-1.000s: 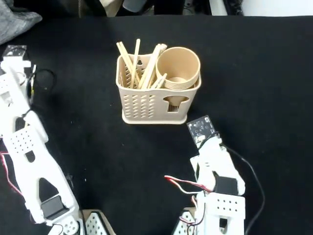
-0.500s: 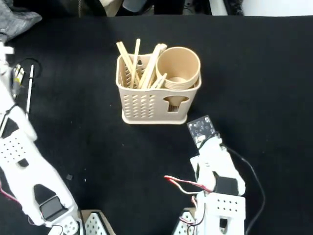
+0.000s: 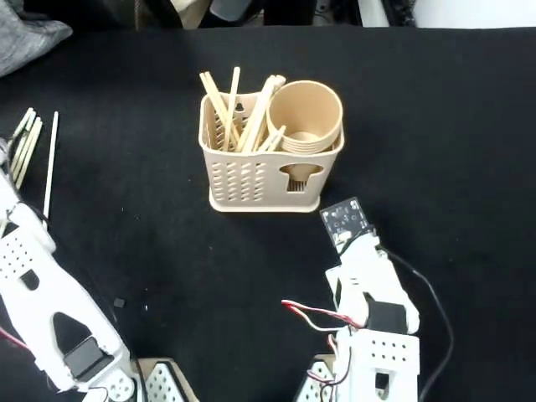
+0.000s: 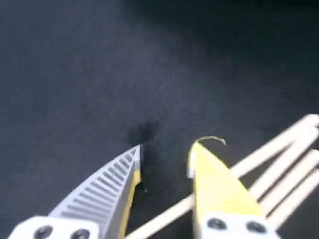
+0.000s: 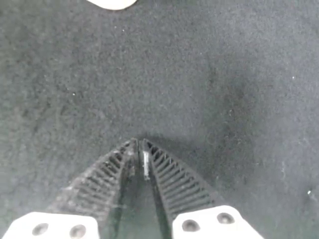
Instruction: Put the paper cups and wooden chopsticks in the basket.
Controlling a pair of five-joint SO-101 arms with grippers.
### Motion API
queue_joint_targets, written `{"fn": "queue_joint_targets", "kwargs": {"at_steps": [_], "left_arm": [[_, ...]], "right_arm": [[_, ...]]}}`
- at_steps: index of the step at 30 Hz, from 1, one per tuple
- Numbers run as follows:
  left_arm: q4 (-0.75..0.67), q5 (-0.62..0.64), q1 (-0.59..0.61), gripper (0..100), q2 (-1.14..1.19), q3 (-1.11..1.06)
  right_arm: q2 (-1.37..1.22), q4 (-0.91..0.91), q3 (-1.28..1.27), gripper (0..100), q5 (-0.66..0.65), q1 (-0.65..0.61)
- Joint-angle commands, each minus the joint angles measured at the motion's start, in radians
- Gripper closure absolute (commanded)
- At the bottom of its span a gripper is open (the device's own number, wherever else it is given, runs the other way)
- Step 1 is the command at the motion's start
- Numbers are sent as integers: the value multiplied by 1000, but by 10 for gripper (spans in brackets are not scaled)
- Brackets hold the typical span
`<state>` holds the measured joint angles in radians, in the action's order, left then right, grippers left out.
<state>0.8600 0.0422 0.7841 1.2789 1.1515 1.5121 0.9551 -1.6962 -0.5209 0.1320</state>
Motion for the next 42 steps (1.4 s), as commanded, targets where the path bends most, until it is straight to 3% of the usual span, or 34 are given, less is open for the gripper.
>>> {"fn": "queue_joint_targets", "kwargs": {"at_steps": [1, 10, 16, 30, 38, 42], "left_arm": [[-12, 80, -13, 834, 81, 105], [631, -61, -45, 834, 101, 449], [884, -95, -108, 834, 98, 513], [904, -103, -234, 834, -11, 174], [901, -330, -334, 834, -388, -277], [901, -402, -341, 830, -569, -332]], "right_arm": [[8, 2, 1, 986, 3, -11], [8, 2, 1, 986, 3, -11], [8, 2, 1, 986, 3, -11], [8, 2, 1, 986, 3, -11], [8, 2, 1, 986, 3, -11], [8, 2, 1, 986, 3, -11]]}}
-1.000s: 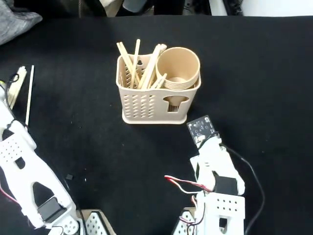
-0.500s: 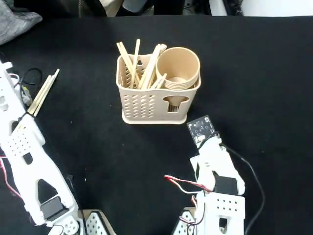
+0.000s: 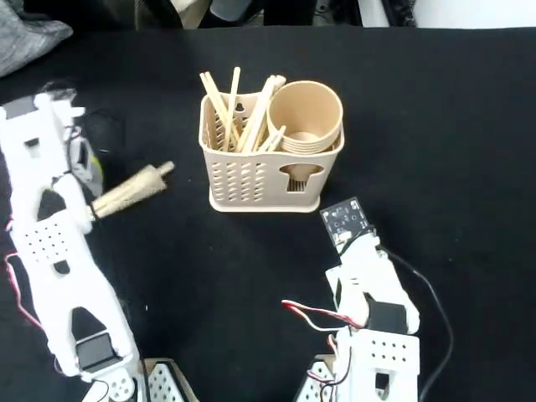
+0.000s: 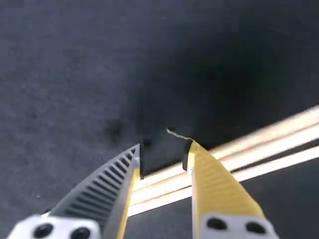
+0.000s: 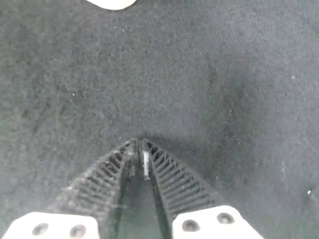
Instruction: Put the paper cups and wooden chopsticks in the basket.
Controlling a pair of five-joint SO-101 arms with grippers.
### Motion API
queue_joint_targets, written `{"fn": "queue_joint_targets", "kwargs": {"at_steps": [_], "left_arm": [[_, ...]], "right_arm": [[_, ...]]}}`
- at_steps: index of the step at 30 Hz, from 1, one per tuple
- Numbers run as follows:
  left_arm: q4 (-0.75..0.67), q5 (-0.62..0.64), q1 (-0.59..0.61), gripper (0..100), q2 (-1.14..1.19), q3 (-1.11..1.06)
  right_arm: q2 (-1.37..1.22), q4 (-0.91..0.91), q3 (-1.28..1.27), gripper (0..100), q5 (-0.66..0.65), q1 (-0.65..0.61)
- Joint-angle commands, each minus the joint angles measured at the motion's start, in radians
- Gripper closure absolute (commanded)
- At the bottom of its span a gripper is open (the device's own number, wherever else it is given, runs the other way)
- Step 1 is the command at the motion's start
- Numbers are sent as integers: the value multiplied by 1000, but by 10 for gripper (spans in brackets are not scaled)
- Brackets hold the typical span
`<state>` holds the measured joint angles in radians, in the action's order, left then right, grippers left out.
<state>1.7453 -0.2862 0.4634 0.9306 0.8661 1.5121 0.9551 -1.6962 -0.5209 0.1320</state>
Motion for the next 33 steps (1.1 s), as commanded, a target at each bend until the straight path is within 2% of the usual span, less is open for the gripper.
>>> {"fn": "queue_joint_targets", "kwargs": {"at_steps": [1, 5, 8, 12, 16, 21, 33], "left_arm": [[15, -103, -19, 830, -247, -50], [15, -267, -21, 830, -305, -50], [15, -476, -44, 829, -308, -74], [14, -802, -94, 829, -308, -217], [8, -985, -113, 829, -298, -232], [-77, -1007, -136, 829, -239, -214], [-71, -1005, -131, 834, 71, -25]], "right_arm": [[8, 2, 1, 986, 3, -11], [8, 2, 1, 986, 3, -11], [8, 2, 1, 986, 3, -11], [8, 2, 1, 986, 3, -11], [8, 2, 1, 986, 3, -11], [8, 2, 1, 986, 3, -11], [8, 2, 1, 986, 3, -11]]}}
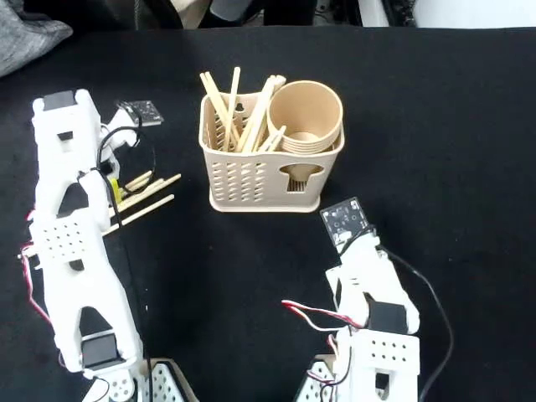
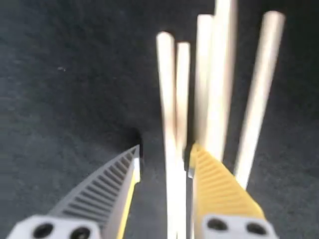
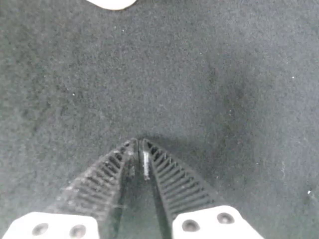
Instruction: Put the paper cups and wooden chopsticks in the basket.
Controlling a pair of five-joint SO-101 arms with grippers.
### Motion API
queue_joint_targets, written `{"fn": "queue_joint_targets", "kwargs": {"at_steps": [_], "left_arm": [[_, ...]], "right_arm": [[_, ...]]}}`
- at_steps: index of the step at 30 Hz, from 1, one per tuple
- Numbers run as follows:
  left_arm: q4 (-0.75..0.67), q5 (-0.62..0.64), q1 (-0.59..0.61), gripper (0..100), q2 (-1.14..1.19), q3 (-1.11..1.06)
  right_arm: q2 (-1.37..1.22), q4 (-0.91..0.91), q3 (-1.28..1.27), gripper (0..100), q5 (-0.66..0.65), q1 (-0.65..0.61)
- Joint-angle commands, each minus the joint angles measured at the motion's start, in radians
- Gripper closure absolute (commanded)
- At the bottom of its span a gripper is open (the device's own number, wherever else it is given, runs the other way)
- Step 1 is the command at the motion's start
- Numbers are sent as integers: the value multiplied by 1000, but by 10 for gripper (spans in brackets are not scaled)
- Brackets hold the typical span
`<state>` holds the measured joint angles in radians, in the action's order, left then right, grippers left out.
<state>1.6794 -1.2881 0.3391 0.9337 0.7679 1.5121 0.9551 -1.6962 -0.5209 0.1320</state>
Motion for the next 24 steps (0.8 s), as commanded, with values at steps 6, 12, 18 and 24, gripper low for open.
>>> {"fn": "queue_joint_targets", "kwargs": {"at_steps": [6, 12, 18, 24], "left_arm": [[55, -5, -8, 952, 137, 134], [80, 23, -10, 971, 129, 153], [81, 226, -53, 971, 61, 136], [81, 371, -113, 971, -98, 22]], "right_arm": [[8, 2, 1, 986, 3, -11], [8, 2, 1, 986, 3, -11], [8, 2, 1, 986, 3, -11], [8, 2, 1, 986, 3, -11]]}}
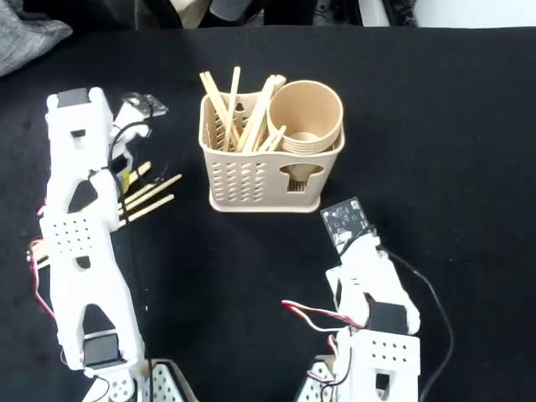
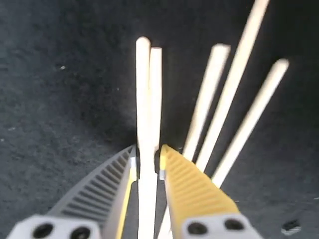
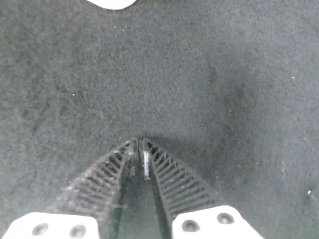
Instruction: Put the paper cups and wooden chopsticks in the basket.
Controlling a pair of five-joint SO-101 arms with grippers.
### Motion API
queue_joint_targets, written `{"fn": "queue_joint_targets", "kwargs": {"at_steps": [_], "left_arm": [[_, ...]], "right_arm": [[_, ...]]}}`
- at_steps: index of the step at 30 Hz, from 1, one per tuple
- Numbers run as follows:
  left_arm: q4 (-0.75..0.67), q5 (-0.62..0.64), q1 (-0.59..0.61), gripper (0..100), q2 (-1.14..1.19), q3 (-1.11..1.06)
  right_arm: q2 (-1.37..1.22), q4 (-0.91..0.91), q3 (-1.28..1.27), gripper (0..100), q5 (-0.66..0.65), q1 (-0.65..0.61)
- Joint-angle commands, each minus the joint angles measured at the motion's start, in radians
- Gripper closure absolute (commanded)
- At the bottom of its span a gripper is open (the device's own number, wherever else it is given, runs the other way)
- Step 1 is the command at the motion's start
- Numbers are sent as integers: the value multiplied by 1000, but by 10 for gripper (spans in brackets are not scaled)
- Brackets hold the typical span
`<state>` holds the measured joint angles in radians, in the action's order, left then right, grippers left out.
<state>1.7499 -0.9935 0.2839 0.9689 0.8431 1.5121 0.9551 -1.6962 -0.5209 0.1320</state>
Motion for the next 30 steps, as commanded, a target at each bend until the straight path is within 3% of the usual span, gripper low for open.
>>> {"fn": "queue_joint_targets", "kwargs": {"at_steps": [1, 22, 27, 30], "left_arm": [[11, 95, -67, 971, -163, -71], [8, 430, -104, 971, -664, -153], [5, 569, -156, 971, -884, -194], [-72, 664, -209, 971, -1076, -328]], "right_arm": [[8, 2, 1, 986, 3, -11], [8, 2, 1, 986, 3, -11], [8, 2, 1, 986, 3, -11], [8, 2, 1, 986, 3, -11]]}}
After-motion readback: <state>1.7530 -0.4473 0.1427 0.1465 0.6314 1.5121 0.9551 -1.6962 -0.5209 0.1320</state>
